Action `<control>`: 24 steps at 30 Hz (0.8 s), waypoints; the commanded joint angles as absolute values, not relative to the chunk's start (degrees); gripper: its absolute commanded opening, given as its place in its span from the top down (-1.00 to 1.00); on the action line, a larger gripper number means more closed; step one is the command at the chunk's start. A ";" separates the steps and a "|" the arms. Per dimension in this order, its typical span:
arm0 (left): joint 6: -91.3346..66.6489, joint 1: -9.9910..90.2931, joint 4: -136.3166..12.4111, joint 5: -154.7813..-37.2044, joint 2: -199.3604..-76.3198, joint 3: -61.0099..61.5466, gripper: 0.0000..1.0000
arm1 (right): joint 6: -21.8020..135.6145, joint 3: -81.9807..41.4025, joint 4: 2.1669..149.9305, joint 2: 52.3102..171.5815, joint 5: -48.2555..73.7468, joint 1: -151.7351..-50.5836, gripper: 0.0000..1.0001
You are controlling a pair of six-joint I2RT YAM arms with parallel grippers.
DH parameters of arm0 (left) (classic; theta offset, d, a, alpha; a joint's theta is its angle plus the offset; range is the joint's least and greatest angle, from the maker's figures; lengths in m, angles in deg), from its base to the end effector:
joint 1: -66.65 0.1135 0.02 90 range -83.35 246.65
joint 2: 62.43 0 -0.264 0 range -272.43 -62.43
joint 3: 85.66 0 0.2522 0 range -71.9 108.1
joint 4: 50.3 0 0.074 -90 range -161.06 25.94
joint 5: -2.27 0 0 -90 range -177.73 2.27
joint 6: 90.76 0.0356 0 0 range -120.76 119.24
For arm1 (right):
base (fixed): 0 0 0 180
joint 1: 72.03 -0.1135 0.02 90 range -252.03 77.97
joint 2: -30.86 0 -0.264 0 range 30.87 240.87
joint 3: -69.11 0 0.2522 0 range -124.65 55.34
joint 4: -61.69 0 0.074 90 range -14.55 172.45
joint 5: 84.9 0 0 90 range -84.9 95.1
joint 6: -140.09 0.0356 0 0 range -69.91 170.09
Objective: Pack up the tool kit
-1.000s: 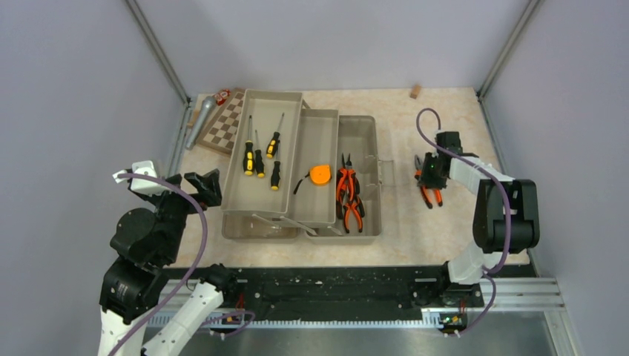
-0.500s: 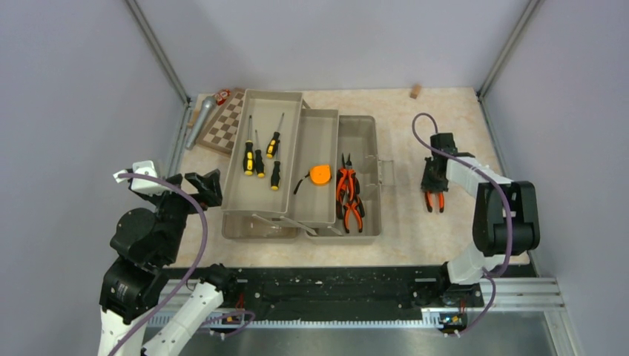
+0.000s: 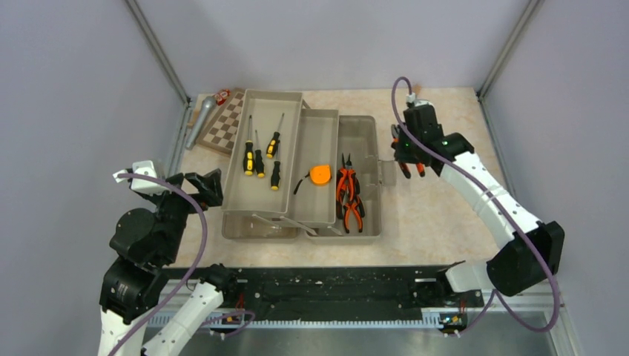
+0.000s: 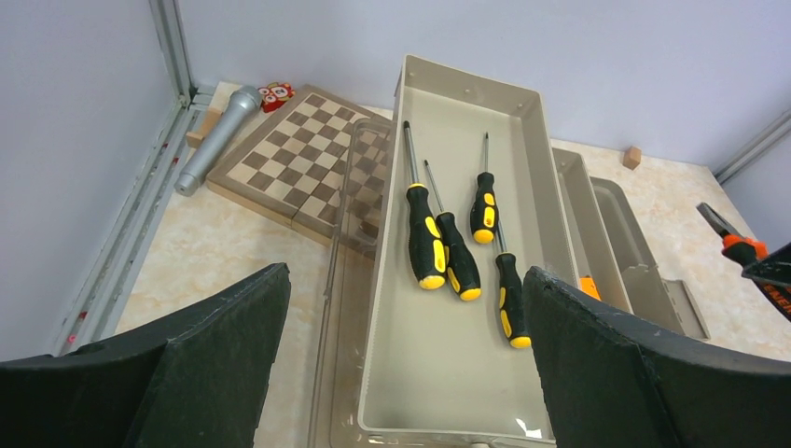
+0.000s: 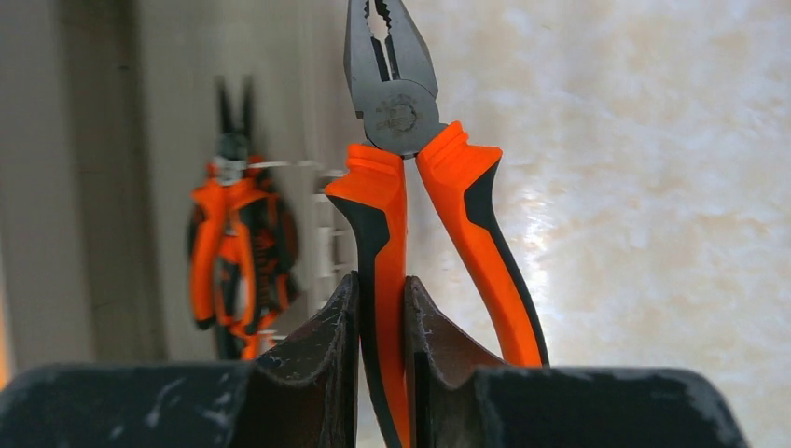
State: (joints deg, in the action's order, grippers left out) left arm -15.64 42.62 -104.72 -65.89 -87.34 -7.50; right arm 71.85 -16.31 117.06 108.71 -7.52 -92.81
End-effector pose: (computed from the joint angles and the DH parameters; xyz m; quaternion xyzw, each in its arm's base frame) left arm 0.0405 -0.0036 0.4246 -0.0762 0.7097 -0.1013 0.6930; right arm 0.2715 0.0947 0.3243 0.0475 0.9269 0.0342 0.3706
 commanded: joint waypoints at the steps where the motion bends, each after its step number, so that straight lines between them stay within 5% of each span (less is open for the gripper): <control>1: -16.23 42.77 -101.76 -66.91 -87.99 -7.51 -0.97 | 77.63 -22.80 116.76 109.25 -10.18 -100.25 1.00; 10: -16.50 42.76 -102.01 -67.12 -87.28 -7.77 -0.97 | 90.52 -27.96 116.43 120.43 -13.77 -110.42 1.00; 24: -20.16 42.79 -101.24 -68.88 -87.35 -8.71 -0.98 | 104.55 -22.80 101.08 130.26 -9.70 -112.64 1.00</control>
State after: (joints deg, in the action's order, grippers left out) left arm -17.63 42.62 -104.20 -67.83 -87.34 -7.67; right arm 100.02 -22.67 110.15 128.69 -9.77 -111.50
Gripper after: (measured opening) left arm 0.987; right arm 0.172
